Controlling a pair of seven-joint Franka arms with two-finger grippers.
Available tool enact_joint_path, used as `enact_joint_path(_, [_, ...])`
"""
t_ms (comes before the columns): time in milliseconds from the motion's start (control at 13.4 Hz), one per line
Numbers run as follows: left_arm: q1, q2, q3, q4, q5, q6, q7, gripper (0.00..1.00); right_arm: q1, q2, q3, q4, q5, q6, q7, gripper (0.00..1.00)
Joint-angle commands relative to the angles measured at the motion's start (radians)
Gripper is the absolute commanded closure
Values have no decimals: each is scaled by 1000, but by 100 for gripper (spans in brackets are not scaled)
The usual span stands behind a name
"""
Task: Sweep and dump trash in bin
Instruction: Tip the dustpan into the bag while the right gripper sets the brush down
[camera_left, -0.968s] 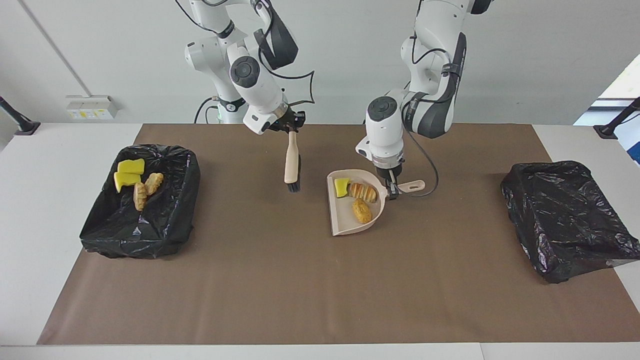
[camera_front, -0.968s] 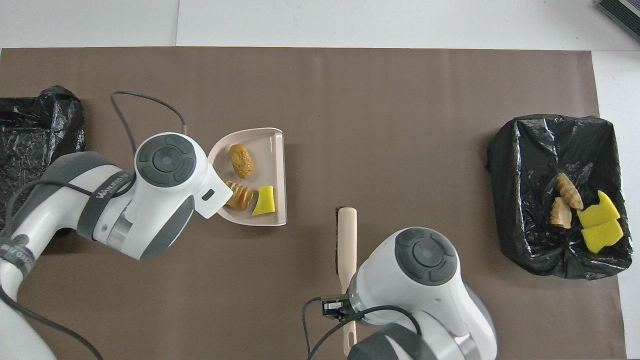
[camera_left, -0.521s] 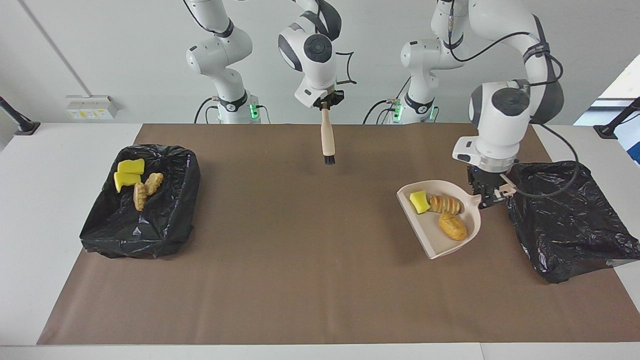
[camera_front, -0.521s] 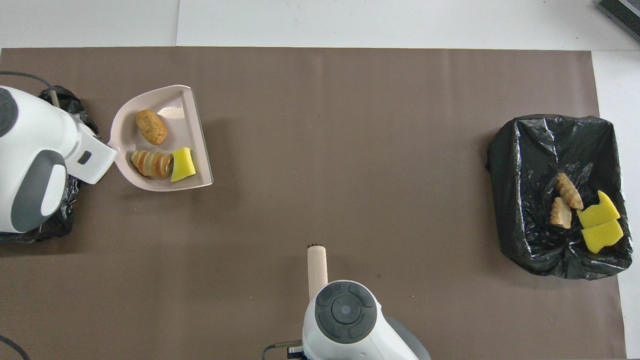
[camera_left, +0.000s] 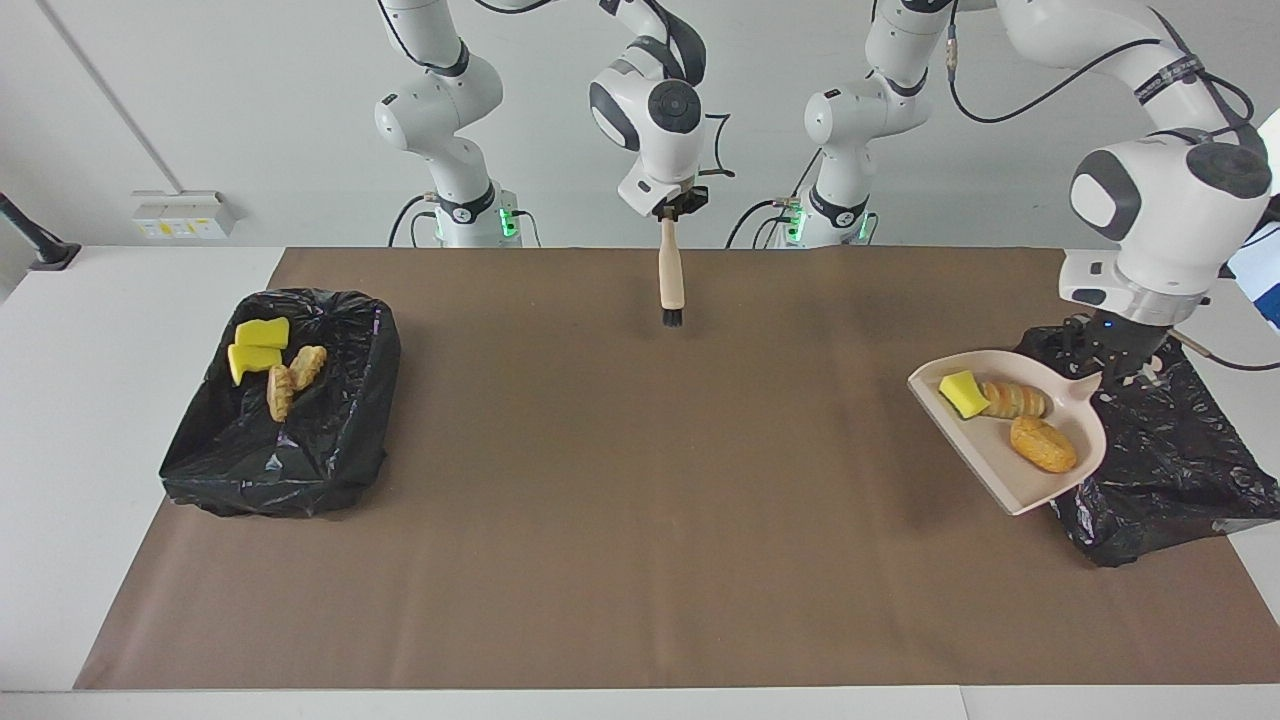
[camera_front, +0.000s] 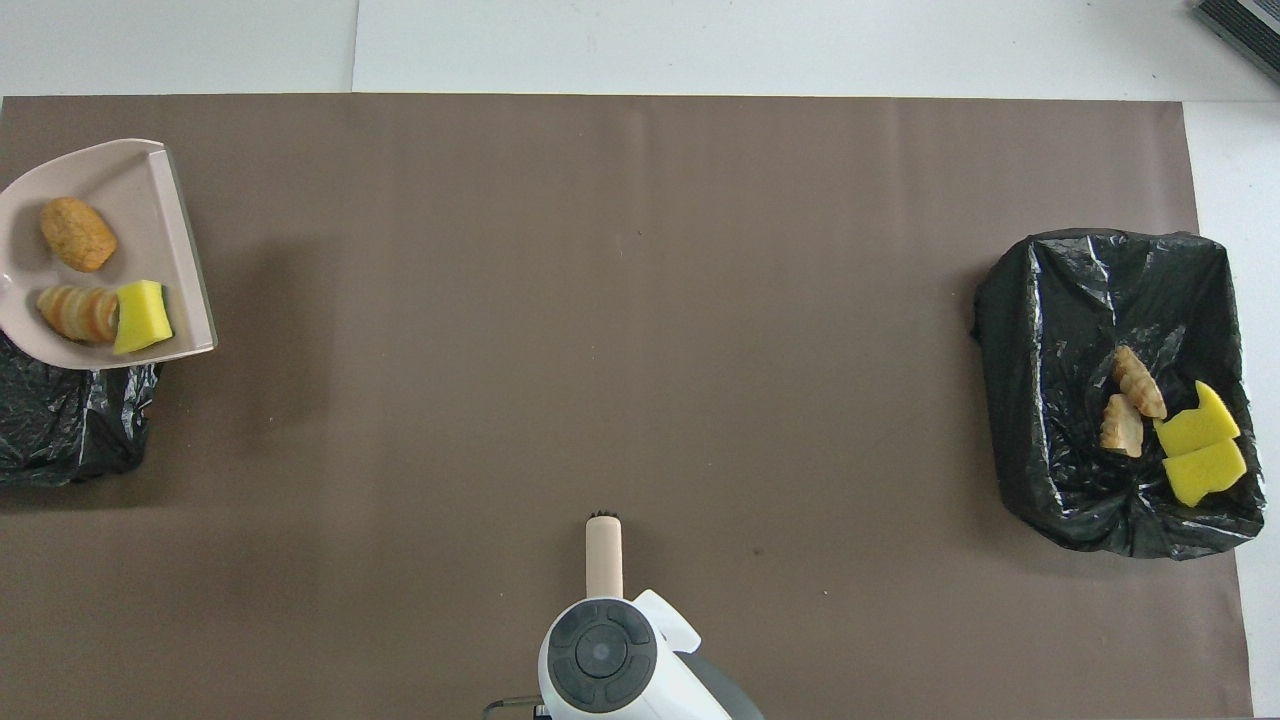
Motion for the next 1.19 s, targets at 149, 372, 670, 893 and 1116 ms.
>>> enact_joint_path(149, [97, 116, -7, 178, -17, -72, 112, 100, 26, -23, -3, -84, -19, 85, 13, 100])
enact_joint_path(372, [119, 146, -2, 195, 93, -34, 142, 100, 26, -20, -3, -102, -22, 94, 6, 99])
enact_joint_path(670, [121, 159, -1, 203, 314, 38, 184, 100, 26, -16, -3, -102, -22, 103, 3, 90])
enact_joint_path(893, [136, 156, 4, 190, 482, 77, 179, 100, 26, -6, -3, -102, -22, 124, -5, 84])
enact_joint_path(1116, [133, 149, 4, 166, 579, 112, 167, 100, 26, -2, -5, -95, -29, 121, -8, 0])
